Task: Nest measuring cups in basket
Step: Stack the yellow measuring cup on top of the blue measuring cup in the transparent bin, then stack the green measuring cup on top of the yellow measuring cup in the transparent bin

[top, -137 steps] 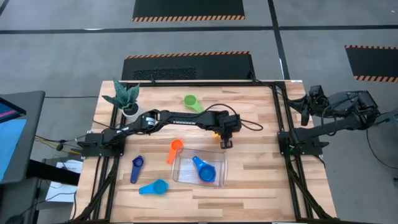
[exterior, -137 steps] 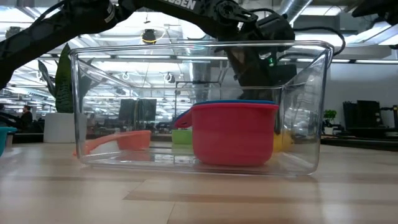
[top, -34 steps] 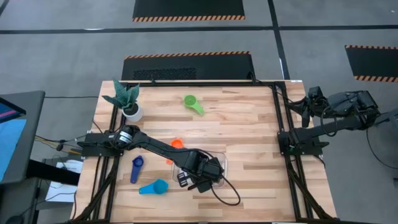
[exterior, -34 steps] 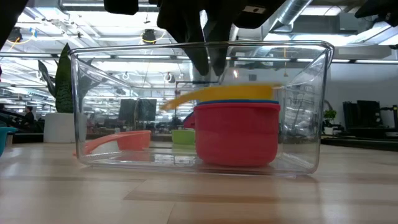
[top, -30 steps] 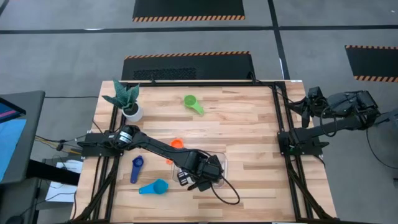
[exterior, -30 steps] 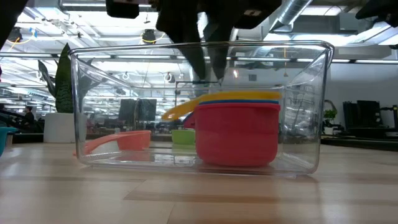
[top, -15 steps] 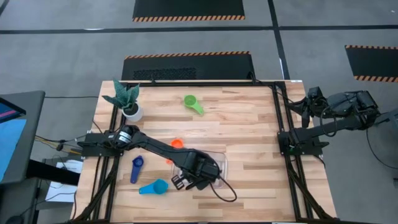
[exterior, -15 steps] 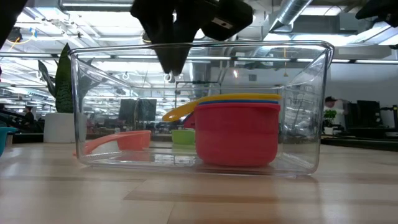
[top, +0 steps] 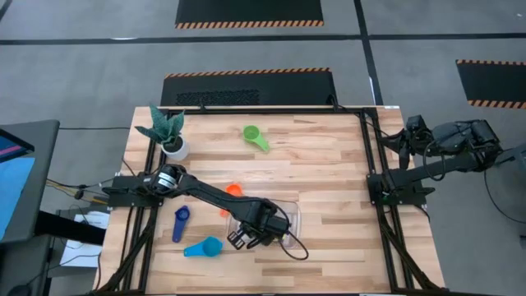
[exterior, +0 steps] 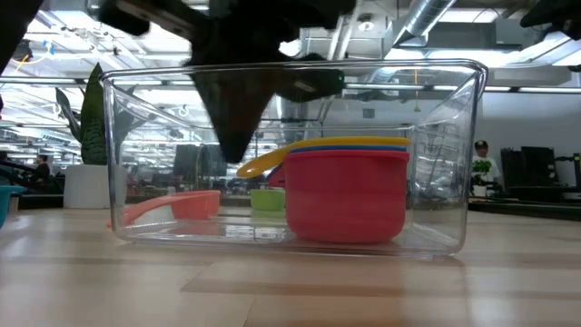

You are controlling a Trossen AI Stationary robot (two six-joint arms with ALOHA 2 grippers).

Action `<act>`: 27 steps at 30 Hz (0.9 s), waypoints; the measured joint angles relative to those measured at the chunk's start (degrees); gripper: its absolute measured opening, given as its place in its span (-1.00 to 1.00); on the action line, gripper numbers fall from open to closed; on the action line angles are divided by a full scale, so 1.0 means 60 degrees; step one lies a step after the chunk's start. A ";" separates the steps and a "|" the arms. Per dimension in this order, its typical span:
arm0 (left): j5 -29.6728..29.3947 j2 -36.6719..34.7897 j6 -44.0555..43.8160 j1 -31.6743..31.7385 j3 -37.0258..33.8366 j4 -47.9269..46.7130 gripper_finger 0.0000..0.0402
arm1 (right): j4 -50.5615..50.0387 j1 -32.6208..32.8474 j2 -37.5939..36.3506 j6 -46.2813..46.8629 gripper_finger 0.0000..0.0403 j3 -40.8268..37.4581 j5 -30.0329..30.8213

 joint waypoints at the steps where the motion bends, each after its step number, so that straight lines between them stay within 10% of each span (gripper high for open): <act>1: -0.0162 0.0000 0.0000 0.0051 -0.0016 0.0040 -1.00 | 0.0001 0.0001 0.0004 0.0000 -0.87 0.0000 0.0000; 14: -0.0947 -0.0007 -0.0829 0.0763 0.0127 -0.0154 -1.00 | -0.0007 -0.0003 0.0000 -0.0004 -0.87 0.0000 0.0000; 27: 0.0656 -0.0029 -0.2292 -0.0152 0.0637 -0.1109 -1.00 | -0.0269 0.0001 0.0000 -0.0007 -0.87 0.0000 0.0004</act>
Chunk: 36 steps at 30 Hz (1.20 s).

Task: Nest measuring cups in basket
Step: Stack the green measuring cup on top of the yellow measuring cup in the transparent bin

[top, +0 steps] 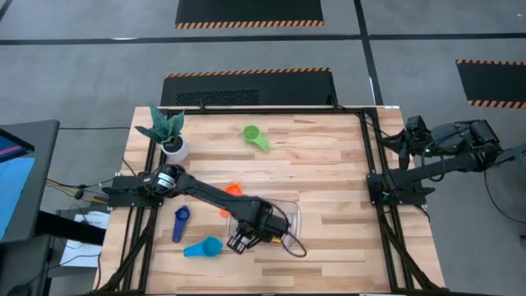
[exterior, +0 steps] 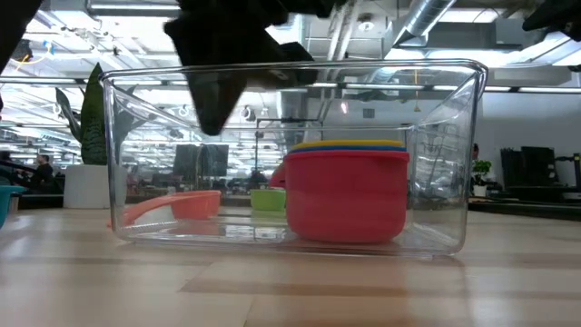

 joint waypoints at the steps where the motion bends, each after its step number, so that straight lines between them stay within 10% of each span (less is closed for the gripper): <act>1: -0.0006 0.0007 -0.0160 -0.0099 0.0000 0.0007 -1.00 | 0.0000 -0.0004 0.0000 0.0000 -0.87 0.0000 0.0000; 36: -0.0567 -0.0380 -0.2464 -0.0169 0.0041 -0.0021 -1.00 | 0.0004 -0.0004 0.0004 0.0164 -0.87 0.0000 -0.0098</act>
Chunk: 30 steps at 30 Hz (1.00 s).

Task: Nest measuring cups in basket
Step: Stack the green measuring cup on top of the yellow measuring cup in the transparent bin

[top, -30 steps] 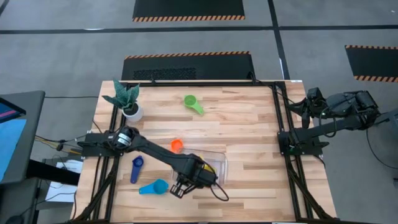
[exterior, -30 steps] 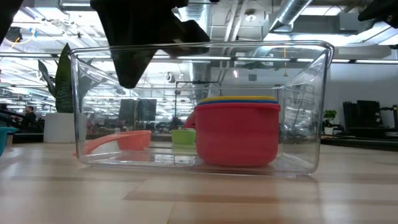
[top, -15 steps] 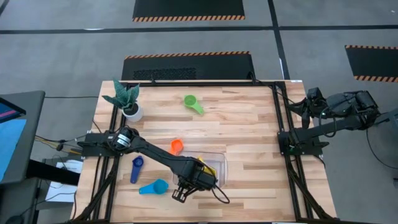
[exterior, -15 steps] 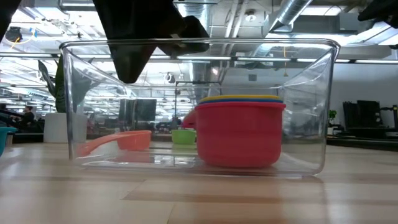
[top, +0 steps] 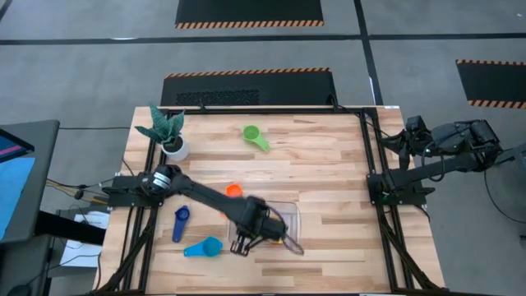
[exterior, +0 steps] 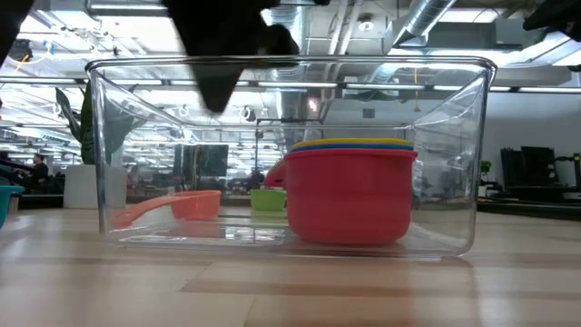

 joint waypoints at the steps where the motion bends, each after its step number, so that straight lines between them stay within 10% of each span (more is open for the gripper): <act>1: -0.0130 -0.0164 0.0002 0.0105 0.0098 -0.0183 -1.00 | -0.0002 0.0002 -0.0004 0.0000 -0.87 0.0000 0.0000; 18: -0.4794 -0.2233 -0.0672 0.2529 0.0309 -0.0207 -1.00 | 0.0218 0.0004 0.0007 0.1084 -0.87 -0.0416 0.0076; 30: -0.3611 -0.2056 -0.0521 0.5461 0.0013 0.0900 -1.00 | 0.0361 -0.0025 0.0022 0.1246 -0.87 -0.0423 0.0106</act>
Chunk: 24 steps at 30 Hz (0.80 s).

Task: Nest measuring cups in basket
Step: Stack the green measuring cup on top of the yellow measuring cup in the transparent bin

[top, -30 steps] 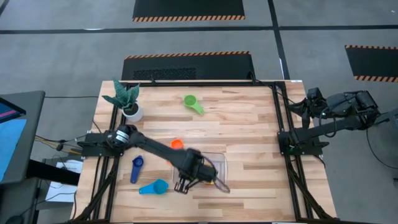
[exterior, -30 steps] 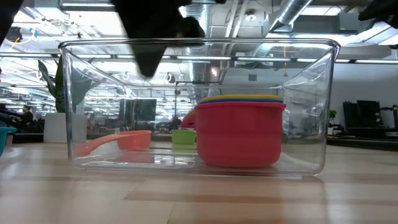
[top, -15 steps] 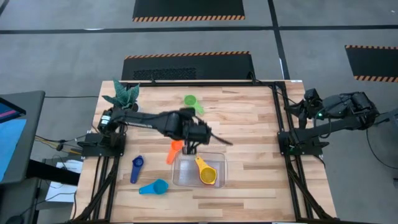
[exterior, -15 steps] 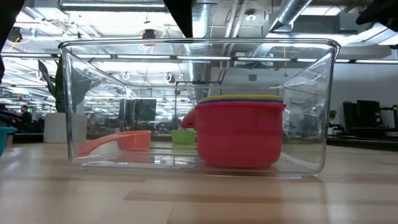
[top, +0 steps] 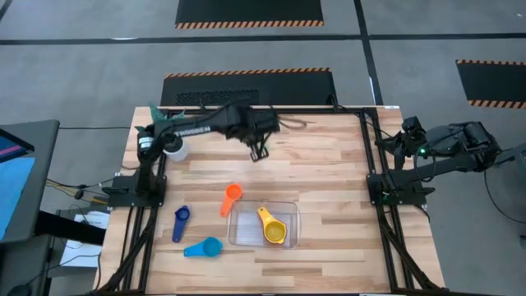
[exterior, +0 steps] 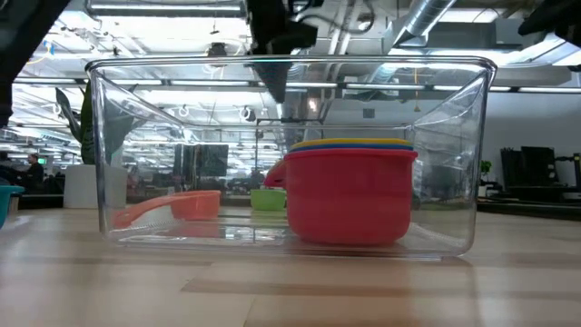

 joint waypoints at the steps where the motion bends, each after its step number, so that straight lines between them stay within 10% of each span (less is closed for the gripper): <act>1: 0.0095 0.0000 0.0119 0.0223 -0.0003 0.0024 -1.00 | -0.0001 0.0000 0.0000 0.0003 -0.87 0.0000 0.0000; 24: 0.2441 0.2391 0.4362 0.2228 0.0011 -0.0499 -0.97 | -0.0033 0.0000 0.0000 -0.0135 -0.87 -0.0004 0.0403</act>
